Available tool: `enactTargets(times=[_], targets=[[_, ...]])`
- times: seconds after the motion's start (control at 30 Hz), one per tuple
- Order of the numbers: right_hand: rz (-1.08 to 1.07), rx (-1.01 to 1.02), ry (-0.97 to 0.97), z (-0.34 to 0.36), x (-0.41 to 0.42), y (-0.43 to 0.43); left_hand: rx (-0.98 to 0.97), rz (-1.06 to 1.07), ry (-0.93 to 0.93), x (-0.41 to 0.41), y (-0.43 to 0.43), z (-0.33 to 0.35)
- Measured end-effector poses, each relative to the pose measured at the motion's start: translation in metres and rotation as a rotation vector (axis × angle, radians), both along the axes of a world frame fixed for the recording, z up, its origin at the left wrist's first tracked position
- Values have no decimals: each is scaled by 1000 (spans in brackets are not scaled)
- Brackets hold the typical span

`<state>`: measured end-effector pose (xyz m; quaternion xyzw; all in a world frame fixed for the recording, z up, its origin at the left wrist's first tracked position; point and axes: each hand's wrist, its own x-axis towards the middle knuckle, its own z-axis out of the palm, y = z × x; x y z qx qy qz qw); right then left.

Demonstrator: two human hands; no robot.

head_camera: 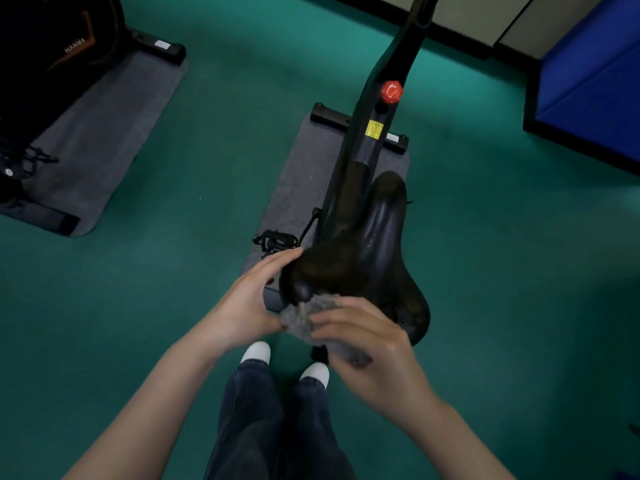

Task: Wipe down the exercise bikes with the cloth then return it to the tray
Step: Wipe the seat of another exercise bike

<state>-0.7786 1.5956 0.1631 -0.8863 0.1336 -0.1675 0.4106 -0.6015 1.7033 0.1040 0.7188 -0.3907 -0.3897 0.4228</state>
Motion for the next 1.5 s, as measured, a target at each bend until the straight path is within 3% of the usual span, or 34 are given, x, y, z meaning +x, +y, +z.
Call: enactTargets(times=[0.2,0.47,0.63,0.77,0.97,1.23,1.33,1.5], targets=[[-378,-56,-35,7,4,-48,18,7,10,0,-1,4],[-229,13,-3,-1,-50,-9,38,27,51,-1,-1,5],[-481,120,-79,7,-27,-65,44,23,45,-1,-4,8],[-585,226,-24,-9,-18,-72,55,32,37,-2,-4,9],[-527,186,-28,-14,-77,-27,64,28,46,0,-3,5],[-644,405,-127,-16,-19,-103,54,29,50,-1,-4,5],[-630,601,-74,-35,1,-115,58,23,36,-1,-4,6],[-619,667,-60,-50,-46,-93,73,-2,17,-1,-4,5]])
